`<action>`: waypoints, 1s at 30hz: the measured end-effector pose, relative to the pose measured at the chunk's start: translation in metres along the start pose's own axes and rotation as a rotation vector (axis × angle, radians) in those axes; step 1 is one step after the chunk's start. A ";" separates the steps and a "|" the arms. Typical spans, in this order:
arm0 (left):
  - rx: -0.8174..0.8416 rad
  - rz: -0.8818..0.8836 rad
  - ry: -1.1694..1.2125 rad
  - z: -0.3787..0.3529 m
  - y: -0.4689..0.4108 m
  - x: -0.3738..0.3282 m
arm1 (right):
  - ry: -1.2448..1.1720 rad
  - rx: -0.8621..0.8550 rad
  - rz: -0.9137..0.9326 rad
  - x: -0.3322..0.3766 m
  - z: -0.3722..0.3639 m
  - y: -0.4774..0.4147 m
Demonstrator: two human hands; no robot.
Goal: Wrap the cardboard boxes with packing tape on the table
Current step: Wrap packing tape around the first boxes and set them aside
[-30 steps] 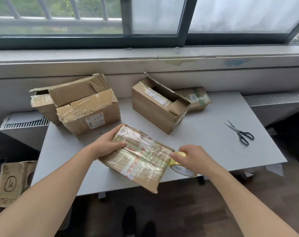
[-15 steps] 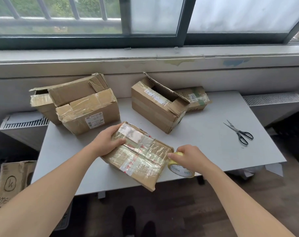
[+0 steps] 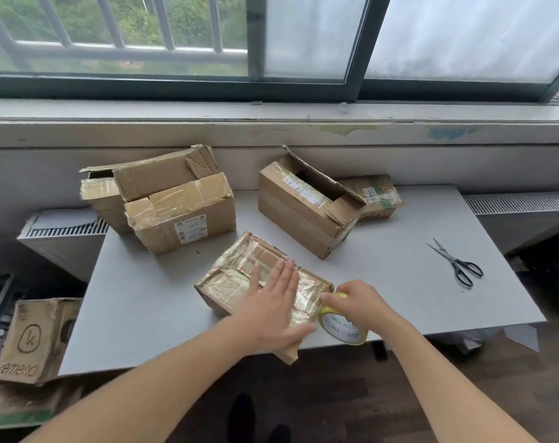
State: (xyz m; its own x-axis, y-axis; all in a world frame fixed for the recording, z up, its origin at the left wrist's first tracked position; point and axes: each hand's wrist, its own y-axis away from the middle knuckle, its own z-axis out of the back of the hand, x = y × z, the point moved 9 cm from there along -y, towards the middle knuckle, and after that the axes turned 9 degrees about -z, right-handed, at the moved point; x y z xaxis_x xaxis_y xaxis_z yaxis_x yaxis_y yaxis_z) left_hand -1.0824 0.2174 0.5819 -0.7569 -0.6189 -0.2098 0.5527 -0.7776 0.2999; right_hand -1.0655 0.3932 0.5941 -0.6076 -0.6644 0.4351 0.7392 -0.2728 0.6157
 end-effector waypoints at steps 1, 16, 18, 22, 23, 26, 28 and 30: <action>-0.006 0.010 0.023 -0.003 -0.004 -0.008 | 0.005 -0.008 -0.004 -0.001 0.000 0.000; -0.022 -0.044 0.576 0.124 0.019 0.074 | -0.574 0.236 0.234 0.156 0.071 0.045; -0.079 0.025 0.532 0.132 0.017 0.092 | -0.677 0.287 0.215 0.183 0.067 0.042; -0.208 0.098 0.494 0.134 0.010 0.116 | -0.921 0.309 0.083 0.210 0.064 0.025; -0.235 0.095 0.488 0.135 0.008 0.119 | -0.938 0.283 0.071 0.215 0.068 0.020; -0.235 0.080 0.478 0.137 -0.002 0.127 | -0.944 0.256 0.027 0.229 0.078 0.010; -0.162 0.089 0.478 0.138 -0.009 0.135 | -0.942 0.251 -0.008 0.235 0.083 0.002; -0.094 0.100 0.449 0.141 -0.015 0.143 | -0.938 0.247 -0.010 0.244 0.086 -0.004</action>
State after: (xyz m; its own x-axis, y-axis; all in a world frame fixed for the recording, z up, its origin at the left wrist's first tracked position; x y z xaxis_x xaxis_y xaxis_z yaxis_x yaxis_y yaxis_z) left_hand -1.2485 0.1563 0.6783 -0.4841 -0.6619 -0.5723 0.6602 -0.7056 0.2576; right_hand -1.2413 0.2920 0.7539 -0.6772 0.1916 0.7104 0.7160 -0.0508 0.6963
